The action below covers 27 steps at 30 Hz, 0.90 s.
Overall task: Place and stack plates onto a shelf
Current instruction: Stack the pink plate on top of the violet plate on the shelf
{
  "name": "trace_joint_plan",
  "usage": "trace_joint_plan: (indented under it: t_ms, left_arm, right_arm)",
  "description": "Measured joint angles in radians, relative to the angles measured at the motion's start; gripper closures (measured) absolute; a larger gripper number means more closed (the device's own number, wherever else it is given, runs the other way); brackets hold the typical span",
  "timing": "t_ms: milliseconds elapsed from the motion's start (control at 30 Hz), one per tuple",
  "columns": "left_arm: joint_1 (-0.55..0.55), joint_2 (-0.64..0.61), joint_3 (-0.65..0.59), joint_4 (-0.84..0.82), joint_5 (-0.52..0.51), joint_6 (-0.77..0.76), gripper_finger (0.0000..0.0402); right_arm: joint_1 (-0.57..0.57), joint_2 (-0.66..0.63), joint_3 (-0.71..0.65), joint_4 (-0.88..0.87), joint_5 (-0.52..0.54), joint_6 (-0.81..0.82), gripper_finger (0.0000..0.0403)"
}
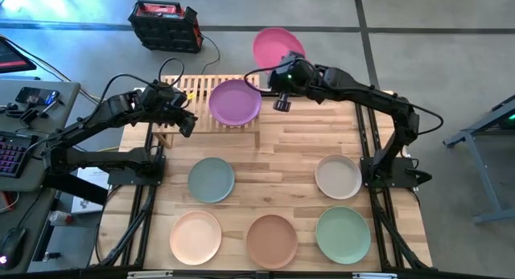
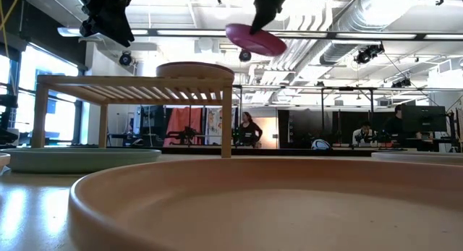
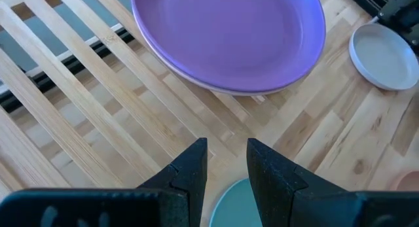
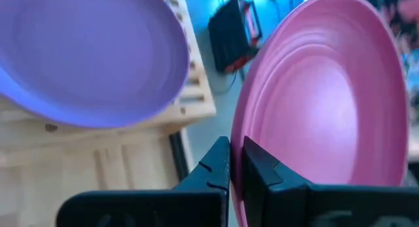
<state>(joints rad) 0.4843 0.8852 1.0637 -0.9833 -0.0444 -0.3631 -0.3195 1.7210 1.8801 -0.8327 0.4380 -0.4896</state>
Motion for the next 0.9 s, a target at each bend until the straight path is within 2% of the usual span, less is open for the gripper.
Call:
trace_joint_plan:
  t_ms: [233,467,700,900]
  left_arm:
    - [0.000,0.000,0.000,0.000,0.000,-0.049,0.0305]
    - [0.000,0.000,0.000,0.000,0.000,-0.149,0.0305]
    - [0.000,0.000,0.000,0.001,-0.002,-0.213,0.0305]
    - [0.000,0.000,0.000,0.001,-0.003,-0.238,0.0305]
  right_arm:
    - [0.000,0.000,0.000,0.110,-0.151,-0.212,0.0403]
    - [0.004,0.007,0.000,0.128,-0.308,-0.355,0.0403]
    - [0.025,0.050,0.000,0.110,-0.336,-0.498,0.0403]
    - [0.050,0.080,0.000,0.102,-0.343,-0.533,0.0403]
